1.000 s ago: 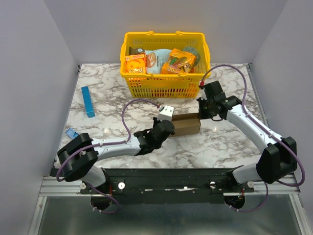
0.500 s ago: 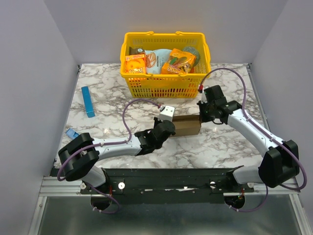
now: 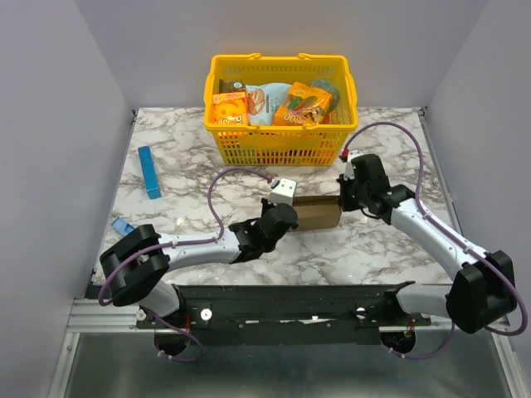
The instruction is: Fold the paper box
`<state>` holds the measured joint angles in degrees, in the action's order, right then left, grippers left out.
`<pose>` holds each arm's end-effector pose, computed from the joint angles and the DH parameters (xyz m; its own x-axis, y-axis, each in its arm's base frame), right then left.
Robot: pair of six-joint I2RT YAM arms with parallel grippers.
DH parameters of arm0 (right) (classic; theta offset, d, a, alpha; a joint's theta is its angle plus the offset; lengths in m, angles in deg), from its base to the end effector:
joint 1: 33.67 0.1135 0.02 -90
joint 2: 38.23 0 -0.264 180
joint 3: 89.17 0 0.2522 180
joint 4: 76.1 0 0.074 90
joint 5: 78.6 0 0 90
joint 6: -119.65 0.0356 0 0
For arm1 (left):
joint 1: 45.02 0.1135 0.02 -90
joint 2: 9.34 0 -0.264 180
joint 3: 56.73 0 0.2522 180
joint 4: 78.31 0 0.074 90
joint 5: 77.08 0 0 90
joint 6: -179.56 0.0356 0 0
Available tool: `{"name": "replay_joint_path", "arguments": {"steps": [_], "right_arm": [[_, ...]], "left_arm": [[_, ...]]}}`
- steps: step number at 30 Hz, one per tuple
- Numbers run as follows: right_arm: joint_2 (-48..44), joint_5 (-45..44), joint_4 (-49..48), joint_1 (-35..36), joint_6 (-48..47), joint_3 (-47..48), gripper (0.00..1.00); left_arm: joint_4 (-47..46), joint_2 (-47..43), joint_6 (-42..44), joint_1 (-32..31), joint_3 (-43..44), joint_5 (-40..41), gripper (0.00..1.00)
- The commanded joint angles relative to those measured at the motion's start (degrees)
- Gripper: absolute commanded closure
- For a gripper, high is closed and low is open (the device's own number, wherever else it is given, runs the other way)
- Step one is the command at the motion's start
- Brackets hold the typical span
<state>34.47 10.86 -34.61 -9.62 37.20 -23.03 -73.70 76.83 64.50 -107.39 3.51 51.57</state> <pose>0.2424 0.1078 0.2552 -0.7261 -0.1801 -0.6636 -0.3090 0.9476 0.0809 0.1666 -0.2704 0.2149 -0.4009 0.0525 -0.9146 0.3010 0.9505 -0.0773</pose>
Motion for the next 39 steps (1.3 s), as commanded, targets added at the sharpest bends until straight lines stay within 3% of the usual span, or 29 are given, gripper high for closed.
{"name": "replay_joint_path", "arguments": {"steps": [1, 22, 39], "right_arm": [[-2.2, 3.4, -3.5, 2.2, 2.2, -4.7, 0.99], [-4.0, 1.0, -6.7, 2.6, 1.9, -10.0, 0.99], [-4.4, 0.9, -7.2, 2.8, 1.9, -10.9, 0.99]], "left_arm": [[1.7, 3.2, -4.7, -1.4, -2.3, -8.0, 1.00], [2.6, 1.8, -10.6, 2.1, 1.2, -14.7, 1.00], [-1.4, 1.2, -13.0, 4.2, -2.2, -20.0, 1.00]]}}
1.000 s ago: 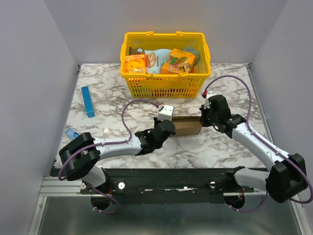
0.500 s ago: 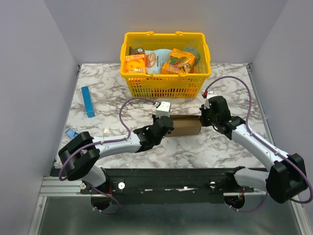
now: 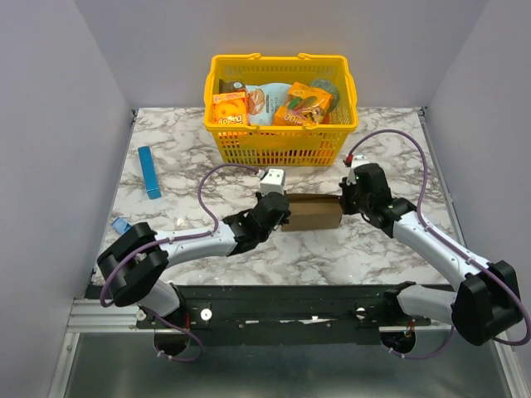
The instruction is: Fold the paper box
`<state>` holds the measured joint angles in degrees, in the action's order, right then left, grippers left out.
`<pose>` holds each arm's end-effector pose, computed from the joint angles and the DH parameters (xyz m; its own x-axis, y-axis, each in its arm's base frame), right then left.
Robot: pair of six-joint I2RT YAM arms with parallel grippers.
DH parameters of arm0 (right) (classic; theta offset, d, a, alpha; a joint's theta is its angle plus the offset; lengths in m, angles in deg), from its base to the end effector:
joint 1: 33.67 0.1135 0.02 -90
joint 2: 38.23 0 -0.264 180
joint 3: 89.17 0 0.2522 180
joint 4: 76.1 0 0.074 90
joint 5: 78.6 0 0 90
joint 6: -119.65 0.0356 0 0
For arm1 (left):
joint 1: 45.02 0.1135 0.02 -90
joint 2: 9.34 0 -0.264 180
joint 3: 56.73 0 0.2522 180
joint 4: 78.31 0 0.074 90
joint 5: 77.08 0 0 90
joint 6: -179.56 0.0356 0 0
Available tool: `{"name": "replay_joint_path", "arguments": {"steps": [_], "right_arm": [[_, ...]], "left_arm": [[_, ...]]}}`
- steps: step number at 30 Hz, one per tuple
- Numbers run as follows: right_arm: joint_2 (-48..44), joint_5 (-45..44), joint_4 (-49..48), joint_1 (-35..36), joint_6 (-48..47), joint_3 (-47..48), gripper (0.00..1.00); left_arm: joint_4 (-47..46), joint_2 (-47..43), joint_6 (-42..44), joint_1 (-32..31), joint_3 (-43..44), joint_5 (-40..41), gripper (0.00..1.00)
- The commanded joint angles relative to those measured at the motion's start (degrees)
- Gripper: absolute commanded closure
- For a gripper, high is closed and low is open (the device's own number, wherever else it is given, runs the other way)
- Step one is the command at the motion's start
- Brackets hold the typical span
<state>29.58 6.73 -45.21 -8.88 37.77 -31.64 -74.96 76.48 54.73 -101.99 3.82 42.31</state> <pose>0.2290 0.1026 0.2409 -0.6428 -0.1418 -0.7528 -0.2742 0.9602 0.0533 0.1896 -0.2596 0.2188 -0.4974 -0.1479 -0.8548 0.2578 0.9157 -0.3084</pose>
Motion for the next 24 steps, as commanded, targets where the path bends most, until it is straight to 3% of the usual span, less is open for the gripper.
{"name": "replay_joint_path", "arguments": {"steps": [1, 18, 24], "right_arm": [[0.3, 5.0, 3.4, 2.0, 1.4, -2.3, 0.99], [-0.7, 3.3, 3.1, 2.0, 2.1, -2.7, 0.99], [-0.8, 3.3, 3.1, 2.1, 2.1, -2.6, 0.99]], "left_arm": [[-0.6, 1.6, -3.2, -1.2, -2.7, -10.9, 1.00], [0.8, -4.3, -3.7, -2.4, -8.6, -4.9, 1.00], [0.0, -1.7, -4.3, -2.7, -9.4, -6.9, 1.00]]}}
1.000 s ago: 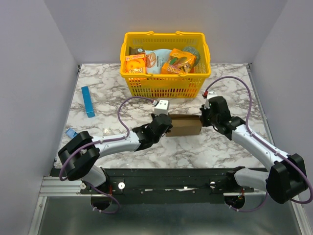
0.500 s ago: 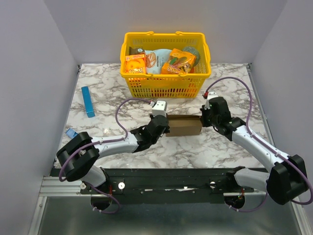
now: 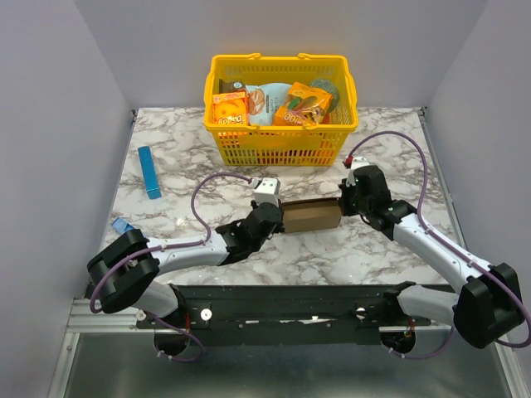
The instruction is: Fold the paper box
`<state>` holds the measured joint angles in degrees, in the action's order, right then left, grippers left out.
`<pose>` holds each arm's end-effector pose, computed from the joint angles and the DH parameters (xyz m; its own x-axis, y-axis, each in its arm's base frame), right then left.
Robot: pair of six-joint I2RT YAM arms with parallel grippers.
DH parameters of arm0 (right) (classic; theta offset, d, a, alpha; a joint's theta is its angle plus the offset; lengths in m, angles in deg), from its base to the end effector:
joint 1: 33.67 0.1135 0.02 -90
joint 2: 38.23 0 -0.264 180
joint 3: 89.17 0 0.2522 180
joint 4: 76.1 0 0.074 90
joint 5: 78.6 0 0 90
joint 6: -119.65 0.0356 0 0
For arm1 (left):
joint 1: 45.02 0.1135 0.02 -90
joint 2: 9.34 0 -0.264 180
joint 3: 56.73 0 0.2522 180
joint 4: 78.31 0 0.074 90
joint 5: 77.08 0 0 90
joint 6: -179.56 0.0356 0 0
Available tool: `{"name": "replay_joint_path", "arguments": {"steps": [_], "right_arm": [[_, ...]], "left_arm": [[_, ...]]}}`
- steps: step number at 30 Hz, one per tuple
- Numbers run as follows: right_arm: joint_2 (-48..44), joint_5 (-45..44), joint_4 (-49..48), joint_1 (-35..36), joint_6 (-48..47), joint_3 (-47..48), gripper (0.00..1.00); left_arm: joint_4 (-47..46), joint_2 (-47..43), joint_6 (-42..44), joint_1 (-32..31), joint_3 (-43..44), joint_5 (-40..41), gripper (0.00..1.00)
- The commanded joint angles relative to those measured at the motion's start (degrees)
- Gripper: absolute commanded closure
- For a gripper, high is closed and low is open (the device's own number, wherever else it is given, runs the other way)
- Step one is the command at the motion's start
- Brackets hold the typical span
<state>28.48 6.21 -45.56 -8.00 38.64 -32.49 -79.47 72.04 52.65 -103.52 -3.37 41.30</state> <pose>0.2241 0.1041 0.2409 -0.6367 -0.1334 -0.7595 -0.2733 0.9600 0.0606 0.1696 -0.2444 0.2085 -0.5062 -0.1852 -0.8423 0.2809 0.8880 -0.3641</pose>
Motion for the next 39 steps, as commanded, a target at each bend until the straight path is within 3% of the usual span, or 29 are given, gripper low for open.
{"name": "replay_joint_path", "arguments": {"steps": [1, 6, 8, 10, 11, 14, 19, 27, 39], "right_arm": [[0.4, 4.0, 3.4, 1.2, 1.3, -1.9, 0.99], [-0.5, 4.3, 2.8, 1.2, 1.5, -2.8, 0.99], [-2.0, 4.7, 3.2, 1.2, 1.6, -2.6, 0.82], [-3.3, 4.9, 3.9, 1.2, 1.6, -2.2, 0.75], [-4.8, 4.9, 4.1, 1.2, 1.5, -2.0, 0.62], [-7.4, 6.9, 6.2, 1.2, 1.3, -0.8, 0.37], [-12.3, 7.1, 11.3, 1.1, 0.6, 0.7, 0.20], [-19.3, 5.5, 13.1, 1.2, 2.4, 2.5, 0.16], [-14.8, -4.9, -6.7, 2.9, 5.9, -1.6, 0.19]], "left_arm": [[4.5, 3.2, -2.3, -1.4, -2.3, -6.1, 1.00], [5.8, 4.9, -0.6, -2.4, -2.0, -3.6, 1.00], [7.5, 5.3, 0.3, -2.8, -1.5, -1.8, 1.00], [9.6, 5.5, 1.3, -3.4, -0.4, -0.4, 1.00], [10.3, 5.7, 1.6, -3.6, 0.0, 0.8, 1.00], [11.7, 6.2, 2.1, -4.2, 1.1, 2.0, 1.00], [13.7, 6.8, 3.0, -5.0, 3.1, 3.5, 1.00], [14.0, 7.6, 3.5, -5.5, 3.9, 4.1, 1.00], [14.8, 8.8, 4.0, -6.6, 5.4, 5.1, 1.00]]}}
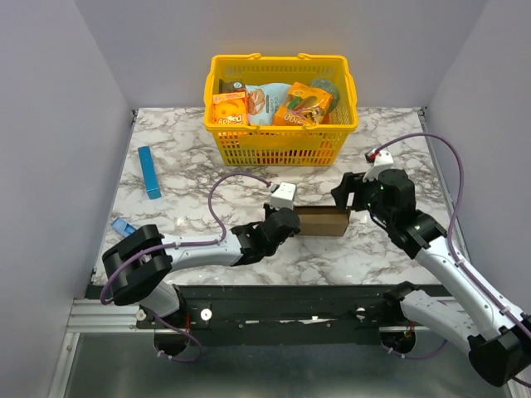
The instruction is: Fold the paper box
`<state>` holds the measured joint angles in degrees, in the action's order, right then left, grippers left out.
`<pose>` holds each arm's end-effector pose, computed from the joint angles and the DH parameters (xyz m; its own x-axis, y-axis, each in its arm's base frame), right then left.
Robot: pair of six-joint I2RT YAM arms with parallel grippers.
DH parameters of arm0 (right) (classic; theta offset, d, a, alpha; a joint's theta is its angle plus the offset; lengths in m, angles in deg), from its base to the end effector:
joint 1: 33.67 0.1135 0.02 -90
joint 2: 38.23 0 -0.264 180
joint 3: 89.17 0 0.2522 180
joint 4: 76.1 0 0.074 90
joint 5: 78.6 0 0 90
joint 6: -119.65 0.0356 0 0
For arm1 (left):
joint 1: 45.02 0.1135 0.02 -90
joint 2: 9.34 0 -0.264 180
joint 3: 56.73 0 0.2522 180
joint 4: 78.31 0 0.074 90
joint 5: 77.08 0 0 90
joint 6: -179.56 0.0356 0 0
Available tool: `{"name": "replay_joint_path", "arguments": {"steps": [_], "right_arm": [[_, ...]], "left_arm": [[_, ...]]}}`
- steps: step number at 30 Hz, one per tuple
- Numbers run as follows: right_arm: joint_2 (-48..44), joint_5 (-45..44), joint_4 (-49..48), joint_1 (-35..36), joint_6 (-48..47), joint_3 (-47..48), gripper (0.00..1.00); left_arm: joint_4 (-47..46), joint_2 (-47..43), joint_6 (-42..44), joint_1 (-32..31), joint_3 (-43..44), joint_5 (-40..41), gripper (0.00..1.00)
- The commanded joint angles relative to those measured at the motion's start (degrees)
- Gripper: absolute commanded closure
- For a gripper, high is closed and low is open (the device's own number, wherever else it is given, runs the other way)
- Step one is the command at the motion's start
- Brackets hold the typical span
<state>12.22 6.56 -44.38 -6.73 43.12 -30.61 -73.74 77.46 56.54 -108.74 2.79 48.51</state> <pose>0.1813 0.0888 0.3088 -0.4363 0.0386 -0.8990 -0.2888 0.9402 0.1806 0.1589 -0.2749 0.2072 -0.4740 -0.0410 -0.8796 0.3005 0.9314 -0.2054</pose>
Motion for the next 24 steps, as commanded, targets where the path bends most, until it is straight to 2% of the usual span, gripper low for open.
{"name": "replay_joint_path", "arguments": {"steps": [1, 10, 15, 16, 17, 19, 20, 24], "right_arm": [[1.6, -7.2, -9.8, 2.1, 1.7, -4.4, 0.19], [-1.4, -18.4, -15.0, 7.7, 8.1, -18.2, 0.19], [-1.7, -20.9, -16.0, 9.2, 11.8, -22.2, 0.19], [-1.6, -21.5, -16.1, 9.2, 12.0, -22.6, 0.19], [-1.2, -21.7, -16.0, 9.1, 12.3, -23.0, 0.19], [-0.6, -22.1, -16.0, 9.3, 12.9, -23.1, 0.19], [-0.3, -22.1, -15.9, 9.2, 13.0, -23.1, 0.19], [0.7, -22.1, -15.6, 9.1, 13.9, -22.9, 0.19]], "left_arm": [[9.1, 3.5, 0.1, -1.5, -0.6, -2.0, 1.00], [9.1, 3.9, 0.0, -1.8, -0.1, -1.7, 1.00], [9.1, 4.0, -0.3, -1.8, 0.3, -1.8, 0.98], [9.1, 3.7, -0.4, -1.8, 0.2, -1.8, 0.92], [9.1, 3.5, -0.4, -1.9, 0.1, -1.7, 0.76], [9.0, 2.1, -0.3, -2.0, -0.4, -1.4, 0.68], [8.9, 1.5, -0.2, -2.0, -0.8, -1.3, 0.57], [7.2, -3.1, 0.4, -2.2, -2.4, -1.5, 0.36]]}}
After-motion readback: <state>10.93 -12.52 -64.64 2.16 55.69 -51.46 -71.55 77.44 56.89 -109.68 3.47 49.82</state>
